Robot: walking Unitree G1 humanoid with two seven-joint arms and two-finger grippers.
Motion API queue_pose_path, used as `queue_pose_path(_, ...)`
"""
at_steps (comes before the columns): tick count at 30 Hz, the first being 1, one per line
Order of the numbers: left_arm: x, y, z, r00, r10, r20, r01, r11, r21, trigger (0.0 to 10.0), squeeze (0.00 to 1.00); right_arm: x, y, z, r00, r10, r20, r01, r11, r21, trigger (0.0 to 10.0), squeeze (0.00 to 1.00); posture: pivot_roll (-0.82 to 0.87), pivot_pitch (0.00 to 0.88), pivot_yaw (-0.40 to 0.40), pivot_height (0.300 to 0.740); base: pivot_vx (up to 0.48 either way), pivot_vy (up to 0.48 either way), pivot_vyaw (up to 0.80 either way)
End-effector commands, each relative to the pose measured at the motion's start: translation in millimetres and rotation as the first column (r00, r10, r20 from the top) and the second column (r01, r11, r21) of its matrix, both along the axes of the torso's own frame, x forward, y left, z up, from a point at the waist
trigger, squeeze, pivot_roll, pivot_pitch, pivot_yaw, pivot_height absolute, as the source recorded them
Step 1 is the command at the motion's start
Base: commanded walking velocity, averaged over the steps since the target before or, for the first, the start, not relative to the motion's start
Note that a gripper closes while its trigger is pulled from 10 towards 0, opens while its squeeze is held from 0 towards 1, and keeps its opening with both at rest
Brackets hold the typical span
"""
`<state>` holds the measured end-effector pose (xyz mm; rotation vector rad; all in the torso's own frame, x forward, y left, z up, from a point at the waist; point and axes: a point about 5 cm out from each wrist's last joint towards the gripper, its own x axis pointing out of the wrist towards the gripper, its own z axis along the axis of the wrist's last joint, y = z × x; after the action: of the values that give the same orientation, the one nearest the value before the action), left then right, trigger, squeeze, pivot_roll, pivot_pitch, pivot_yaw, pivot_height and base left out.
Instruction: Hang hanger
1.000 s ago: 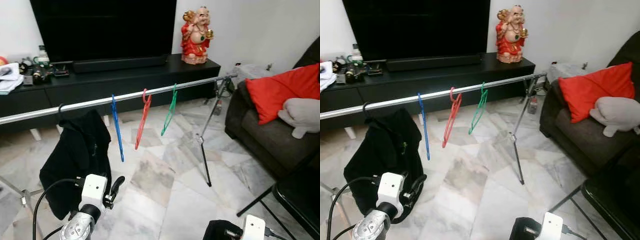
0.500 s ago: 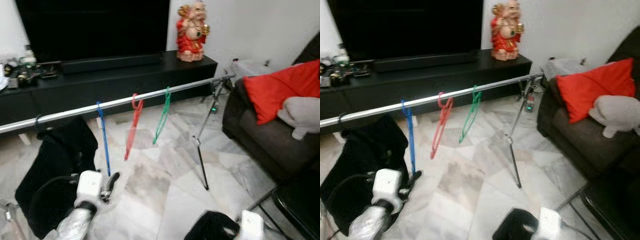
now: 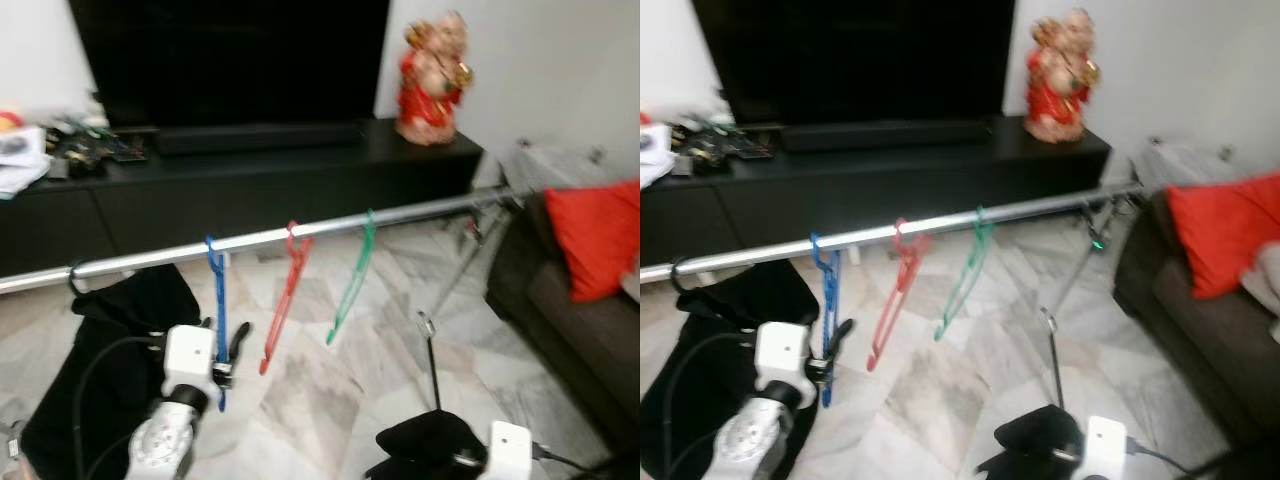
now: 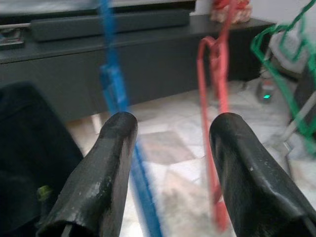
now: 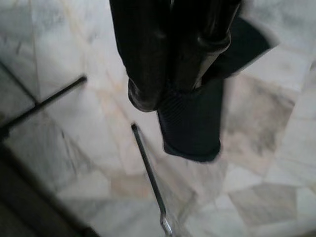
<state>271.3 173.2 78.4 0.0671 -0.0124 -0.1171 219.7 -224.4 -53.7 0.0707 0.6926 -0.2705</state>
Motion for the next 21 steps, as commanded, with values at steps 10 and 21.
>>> queue_pose_path(10, -3.8, 15.0, 6.5, 0.999, 0.043, 0.027, -0.043, 0.999, 0.007, 10.0, 0.0, 8.2, 8.7, 3.9, 0.999, 0.013, 0.036, -0.013, 1.0, 0.017, 10.0, 0.0, 0.18, 0.0, -0.085, 0.74, 0.185, 0.0, 0.0)
queue_pose_path(21, -5.2, 19.0, 2.6, 0.997, 0.01, -0.079, -0.004, 0.998, 0.069, 10.0, 0.0, 4.0, 8.0, 1.0, 1.0, 0.007, 0.018, -0.007, 1.0, 0.02, 10.0, 0.0, 0.18, 0.0, -0.072, 0.74, 0.0, 0.0, 0.0)
